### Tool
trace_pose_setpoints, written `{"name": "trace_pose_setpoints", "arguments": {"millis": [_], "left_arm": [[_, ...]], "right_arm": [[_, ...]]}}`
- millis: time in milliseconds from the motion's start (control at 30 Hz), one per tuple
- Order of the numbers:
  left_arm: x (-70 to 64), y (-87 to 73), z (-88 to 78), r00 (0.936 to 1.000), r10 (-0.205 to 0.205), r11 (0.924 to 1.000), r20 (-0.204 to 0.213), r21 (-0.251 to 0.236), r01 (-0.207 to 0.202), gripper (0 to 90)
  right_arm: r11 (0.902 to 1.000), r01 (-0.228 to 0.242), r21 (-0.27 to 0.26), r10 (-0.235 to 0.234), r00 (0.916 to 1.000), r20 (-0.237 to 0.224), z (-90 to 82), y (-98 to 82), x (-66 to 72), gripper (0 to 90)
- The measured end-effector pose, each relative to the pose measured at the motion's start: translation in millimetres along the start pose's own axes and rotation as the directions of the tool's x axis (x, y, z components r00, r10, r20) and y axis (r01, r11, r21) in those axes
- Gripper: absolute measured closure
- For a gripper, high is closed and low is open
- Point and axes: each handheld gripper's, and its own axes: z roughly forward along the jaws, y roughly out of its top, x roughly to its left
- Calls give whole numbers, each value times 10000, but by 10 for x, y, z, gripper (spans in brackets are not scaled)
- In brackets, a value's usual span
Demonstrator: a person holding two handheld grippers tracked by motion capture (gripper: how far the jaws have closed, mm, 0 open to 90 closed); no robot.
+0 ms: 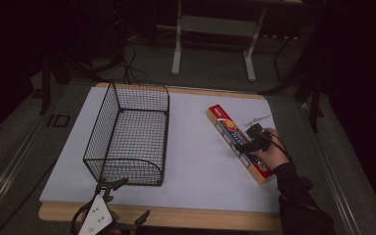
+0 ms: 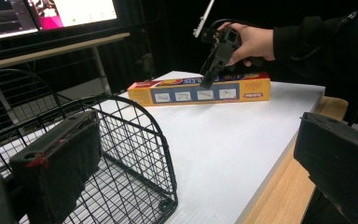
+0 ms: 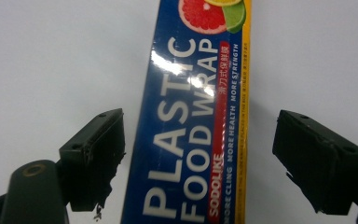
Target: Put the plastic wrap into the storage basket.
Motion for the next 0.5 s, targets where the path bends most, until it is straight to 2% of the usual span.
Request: {"name": "trace_pose_setpoints", "arguments": {"millis": [200, 333, 500], "left_arm": [[2, -2, 4, 10000, -16, 10000, -2, 14, 16, 15], [-1, -1, 5, 10000, 5, 10000, -7, 19, -5, 15], [2, -3, 6, 10000, -5, 10000, 1, 18, 5, 15]], "right_arm": [[9956, -295, 892, 294, 9996, 22, 94, 87, -41, 167], [9852, -457, 1653, 456, 9990, 45, 160, 158, -34, 183], [9733, -560, 2228, 566, 9984, 33, 221, 225, -20, 223]]}}
